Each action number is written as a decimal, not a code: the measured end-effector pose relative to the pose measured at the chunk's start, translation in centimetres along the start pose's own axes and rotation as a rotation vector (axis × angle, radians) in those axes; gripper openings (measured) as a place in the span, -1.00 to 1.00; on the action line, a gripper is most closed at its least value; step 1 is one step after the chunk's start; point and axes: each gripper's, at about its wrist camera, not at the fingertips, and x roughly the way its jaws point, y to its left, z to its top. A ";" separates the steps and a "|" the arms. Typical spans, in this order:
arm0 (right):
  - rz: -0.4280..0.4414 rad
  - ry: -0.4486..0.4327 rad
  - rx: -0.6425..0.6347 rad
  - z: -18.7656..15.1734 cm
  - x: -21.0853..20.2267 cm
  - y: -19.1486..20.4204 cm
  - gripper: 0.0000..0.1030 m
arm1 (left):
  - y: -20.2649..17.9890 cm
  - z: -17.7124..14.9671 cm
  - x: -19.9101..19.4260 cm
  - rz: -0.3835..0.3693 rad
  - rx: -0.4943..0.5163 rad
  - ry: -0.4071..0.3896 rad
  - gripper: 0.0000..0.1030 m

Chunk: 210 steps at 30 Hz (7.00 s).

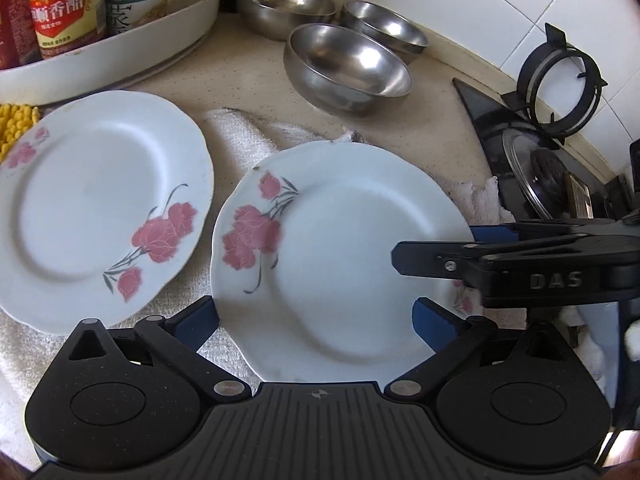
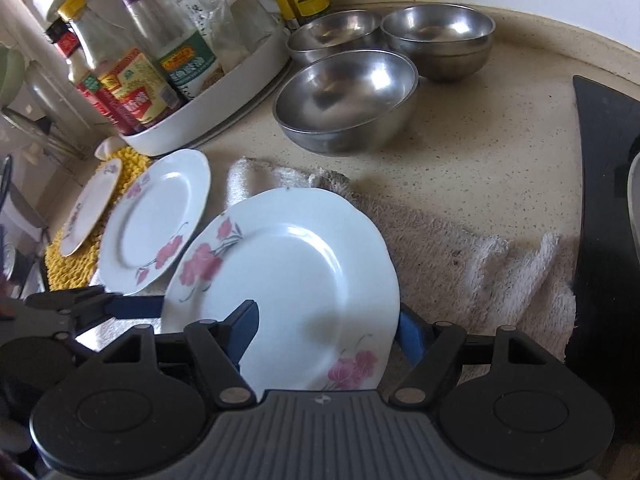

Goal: Organize plates and bowls
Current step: 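Close the right tool on the rim of the pink-flowered plate, then lift the pink-flowered plate with the right tool toward the other pink plate, then lower the plate onto the other pink plate and open the right tool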

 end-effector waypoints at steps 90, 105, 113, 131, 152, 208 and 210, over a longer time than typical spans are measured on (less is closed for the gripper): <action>0.120 0.303 -0.071 10.6 10.4 11.6 0.71 | 13.7 6.7 -1.3 0.234 -0.004 0.044 0.94; 0.146 0.291 0.034 10.7 9.3 10.8 0.71 | 12.3 7.4 -2.7 0.264 0.001 0.000 0.92; 0.154 0.274 0.054 10.3 9.0 10.5 0.70 | 12.5 6.9 -3.1 0.253 0.007 -0.015 0.91; 0.235 0.257 0.206 8.5 9.5 7.1 0.22 | 15.0 4.7 -4.0 0.159 -0.046 -0.106 0.51; 0.256 0.158 0.246 8.9 4.6 6.7 0.22 | 12.8 5.7 -6.5 0.124 -0.019 -0.160 0.53; 0.014 -0.029 0.486 -2.0 -5.6 -5.1 0.32 | -2.3 4.2 -1.1 -0.072 0.276 -0.050 0.64; -0.012 -0.057 0.475 -1.7 -6.3 -5.1 0.32 | -2.0 4.2 -1.4 -0.074 0.264 -0.055 0.64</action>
